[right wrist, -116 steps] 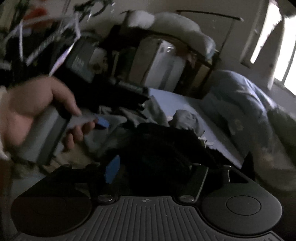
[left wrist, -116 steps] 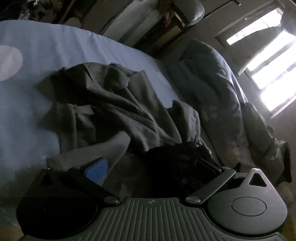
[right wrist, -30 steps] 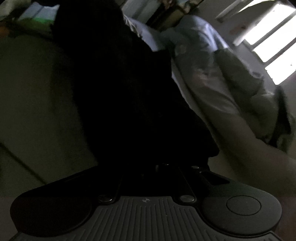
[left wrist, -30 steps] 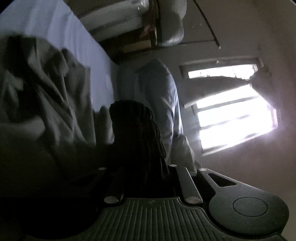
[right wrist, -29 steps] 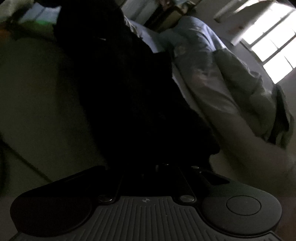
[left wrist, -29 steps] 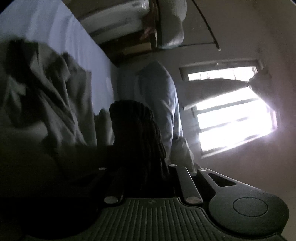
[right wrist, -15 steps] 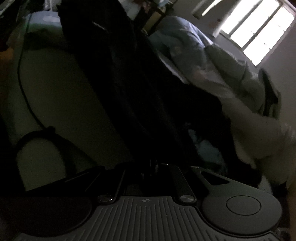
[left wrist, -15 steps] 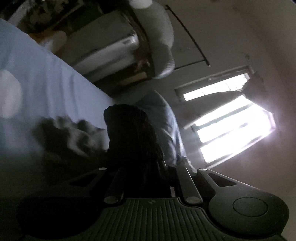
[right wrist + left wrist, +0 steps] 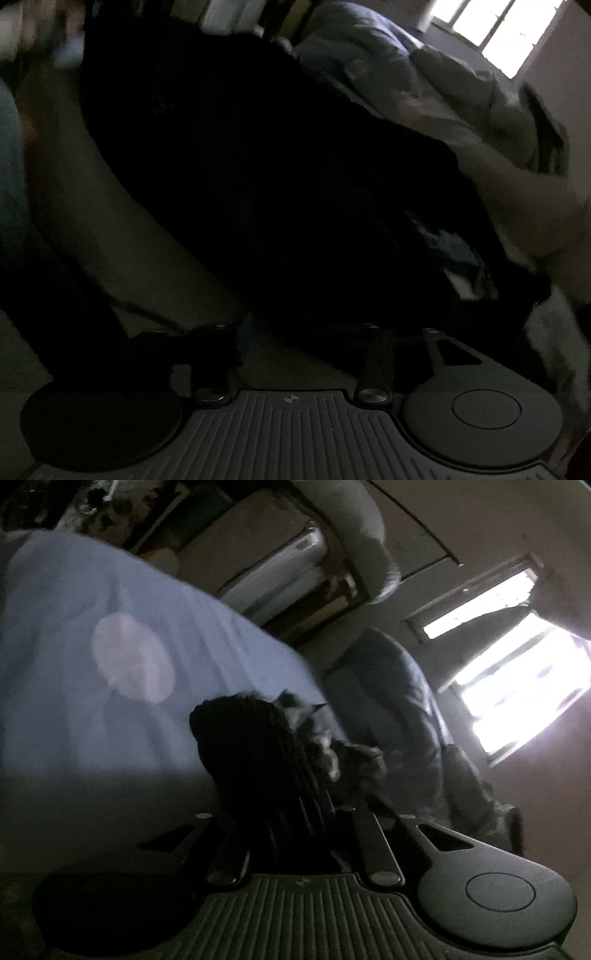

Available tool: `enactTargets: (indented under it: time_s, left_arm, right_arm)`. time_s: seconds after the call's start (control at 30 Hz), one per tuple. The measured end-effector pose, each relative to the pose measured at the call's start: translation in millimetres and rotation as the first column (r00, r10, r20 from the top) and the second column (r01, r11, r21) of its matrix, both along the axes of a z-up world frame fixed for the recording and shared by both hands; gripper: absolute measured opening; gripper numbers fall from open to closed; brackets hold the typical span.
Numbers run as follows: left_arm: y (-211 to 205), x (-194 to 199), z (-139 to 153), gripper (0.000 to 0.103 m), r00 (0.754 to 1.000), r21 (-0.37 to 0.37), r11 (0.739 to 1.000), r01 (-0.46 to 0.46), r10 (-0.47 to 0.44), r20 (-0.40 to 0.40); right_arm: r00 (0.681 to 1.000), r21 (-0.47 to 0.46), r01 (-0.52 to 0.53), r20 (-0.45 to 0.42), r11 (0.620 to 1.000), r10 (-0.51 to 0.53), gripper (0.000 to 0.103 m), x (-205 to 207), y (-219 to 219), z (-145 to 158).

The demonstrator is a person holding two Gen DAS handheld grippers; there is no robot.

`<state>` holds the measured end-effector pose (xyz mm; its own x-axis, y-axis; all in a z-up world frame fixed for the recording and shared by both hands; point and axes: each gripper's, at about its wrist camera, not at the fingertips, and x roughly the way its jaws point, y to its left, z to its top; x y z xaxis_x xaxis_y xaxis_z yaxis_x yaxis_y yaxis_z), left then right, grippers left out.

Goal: Fold clothes

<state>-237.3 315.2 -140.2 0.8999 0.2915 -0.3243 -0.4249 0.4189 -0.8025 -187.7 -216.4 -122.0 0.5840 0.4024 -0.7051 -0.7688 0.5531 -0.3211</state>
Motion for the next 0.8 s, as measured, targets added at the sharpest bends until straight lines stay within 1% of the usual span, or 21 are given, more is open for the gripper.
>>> enactTargets:
  time_s: [0.03, 0.07, 0.1, 0.13, 0.17, 0.2, 0.23, 0.27, 0.3, 0.33, 0.37, 0.4, 0.43, 0.5, 0.57, 0.67, 0.7, 0.73, 0.77, 0.8]
  left_arm:
    - [-1, -2, -4, 0.015, 1.000, 0.000, 1.000, -0.008, 0.008, 0.000]
    - [-2, -4, -7, 0.016, 1.000, 0.007, 1.000, -0.013, 0.013, -0.002]
    - [-4, -4, -9, 0.017, 1.000, 0.007, 1.000, -0.020, 0.021, -0.005]
    - [-5, -6, -9, 0.019, 1.000, 0.010, 1.000, -0.027, 0.027, -0.007]
    - [-7, -8, -8, 0.026, 0.999, 0.018, 0.999, -0.045, 0.045, -0.018]
    - [-10, -9, -3, 0.038, 0.996, 0.033, 0.996, -0.079, 0.080, -0.027]
    - [-13, -11, 2, 0.043, 0.993, 0.048, 0.992, -0.114, 0.116, -0.035]
    - [-16, -13, 7, 0.044, 0.988, 0.063, 0.987, -0.148, 0.151, -0.043]
    - [-21, -14, 13, 0.047, 0.981, 0.079, 0.980, -0.184, 0.188, -0.051]
    - [-27, -11, 22, 0.048, 0.973, 0.109, 0.971, -0.212, 0.221, -0.069]
    - [-33, -8, 30, 0.051, 0.969, 0.136, 0.965, -0.226, 0.237, -0.067]
    - [-40, -5, 39, 0.064, 0.966, 0.162, 0.957, -0.240, 0.252, -0.054]
    - [-49, -3, 49, 0.076, 0.961, 0.191, 0.946, -0.263, 0.274, -0.036]
    - [-63, 1, 65, 0.083, 0.954, 0.222, 0.931, -0.289, 0.300, -0.014]
    - [-76, 7, 80, 0.084, 0.942, 0.260, 0.912, -0.317, 0.335, -0.027]
    - [-85, 9, 90, 0.086, 0.926, 0.320, 0.884, -0.339, 0.373, -0.049]
    - [-88, 9, 94, 0.091, 0.914, 0.344, 0.869, -0.356, 0.401, -0.067]
    - [-88, 9, 96, 0.093, 0.902, 0.366, 0.854, -0.371, 0.425, -0.078]
    - [-86, 10, 97, 0.093, 0.895, 0.374, 0.847, -0.376, 0.437, -0.088]
    - [-85, 6, 96, 0.094, 0.882, 0.375, 0.839, -0.394, 0.460, -0.103]
  right_arm:
    - [1.000, 0.025, 0.013, -0.017, 1.000, -0.012, 0.062, -1, -4, 8]
    - [0.999, 0.052, 0.043, -0.026, 0.998, -0.041, 0.065, 1, -9, 17]
    - [0.995, 0.085, 0.100, -0.031, 0.991, -0.098, 0.065, 8, -15, 25]
    - [0.985, 0.118, 0.171, -0.035, 0.978, -0.168, 0.068, 19, -21, 32]
    - [0.968, 0.157, 0.252, -0.041, 0.955, -0.249, 0.073, 30, -29, 38]
    - [0.942, 0.205, 0.336, -0.056, 0.919, -0.332, 0.075, 46, -37, 41]
    - [0.910, 0.254, 0.413, -0.082, 0.875, -0.406, 0.078, 64, -45, 44]
    - [0.872, 0.299, 0.486, -0.102, 0.821, -0.479, 0.081, 83, -51, 45]
    - [0.834, 0.328, 0.543, -0.107, 0.773, -0.541, 0.081, 100, -53, 44]
    - [0.800, 0.346, 0.586, -0.103, 0.733, -0.591, 0.081, 117, -53, 43]
    - [0.762, 0.363, 0.627, -0.100, 0.690, -0.640, 0.081, 134, -53, 41]
    - [0.732, 0.370, 0.656, -0.095, 0.658, -0.675, 0.081, 150, -51, 38]
    - [0.710, 0.368, 0.675, -0.087, 0.640, -0.699, 0.081, 165, -48, 34]
    - [0.668, 0.356, 0.711, -0.073, 0.606, -0.741, 0.082, 190, -44, 24]
    - [0.632, 0.319, 0.747, -0.067, 0.584, -0.772, 0.082, 205, -44, 13]
    - [0.577, 0.263, 0.796, -0.055, 0.545, -0.815, 0.082, 227, -43, -5]
    - [0.558, 0.244, 0.811, -0.050, 0.531, -0.829, 0.082, 235, -43, -10]
    - [0.538, 0.225, 0.826, -0.044, 0.517, -0.842, 0.082, 242, -43, -16]
    - [0.519, 0.207, 0.840, -0.038, 0.501, -0.854, 0.082, 250, -43, -22]
    - [0.498, 0.182, 0.855, -0.035, 0.485, -0.866, 0.082, 257, -43, -27]
